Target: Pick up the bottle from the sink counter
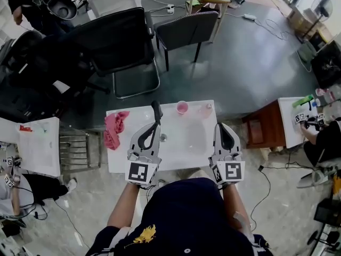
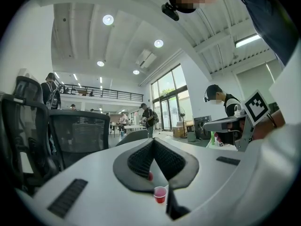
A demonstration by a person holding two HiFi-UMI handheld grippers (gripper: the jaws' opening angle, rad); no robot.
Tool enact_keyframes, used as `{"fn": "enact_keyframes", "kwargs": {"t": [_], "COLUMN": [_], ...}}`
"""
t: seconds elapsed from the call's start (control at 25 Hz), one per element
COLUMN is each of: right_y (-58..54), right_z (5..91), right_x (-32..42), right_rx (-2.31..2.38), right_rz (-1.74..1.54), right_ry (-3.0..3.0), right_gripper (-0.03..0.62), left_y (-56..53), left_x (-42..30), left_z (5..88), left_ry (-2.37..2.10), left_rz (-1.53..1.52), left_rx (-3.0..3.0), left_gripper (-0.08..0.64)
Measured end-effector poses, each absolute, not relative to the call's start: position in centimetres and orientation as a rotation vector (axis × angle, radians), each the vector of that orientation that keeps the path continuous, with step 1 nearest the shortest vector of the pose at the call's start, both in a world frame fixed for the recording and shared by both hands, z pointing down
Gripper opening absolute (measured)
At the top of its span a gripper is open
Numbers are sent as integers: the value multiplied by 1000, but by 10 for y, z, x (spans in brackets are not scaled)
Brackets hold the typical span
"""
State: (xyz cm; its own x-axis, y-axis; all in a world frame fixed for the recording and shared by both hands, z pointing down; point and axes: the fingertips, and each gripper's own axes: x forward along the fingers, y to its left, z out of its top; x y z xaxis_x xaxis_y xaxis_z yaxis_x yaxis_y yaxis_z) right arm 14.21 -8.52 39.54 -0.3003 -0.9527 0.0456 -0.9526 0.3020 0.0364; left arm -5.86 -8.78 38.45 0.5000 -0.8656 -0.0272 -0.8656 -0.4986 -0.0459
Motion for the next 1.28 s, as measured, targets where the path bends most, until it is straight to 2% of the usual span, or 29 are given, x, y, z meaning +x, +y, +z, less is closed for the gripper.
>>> {"fn": "enact_keyframes", "kwargs": {"t": [1.28], "right_y": [-151], "right_z": [457], "right_x": [190], "right_rx": [1763], "right_rz": [133], "right_ry": [-2463], "right_gripper": [25], "left_y": [-147], "left_x": [6], "left_z": [445], "left_ry": [1518], "left_rz": [-127], "left_rx": [-2734], "left_gripper": [15]}}
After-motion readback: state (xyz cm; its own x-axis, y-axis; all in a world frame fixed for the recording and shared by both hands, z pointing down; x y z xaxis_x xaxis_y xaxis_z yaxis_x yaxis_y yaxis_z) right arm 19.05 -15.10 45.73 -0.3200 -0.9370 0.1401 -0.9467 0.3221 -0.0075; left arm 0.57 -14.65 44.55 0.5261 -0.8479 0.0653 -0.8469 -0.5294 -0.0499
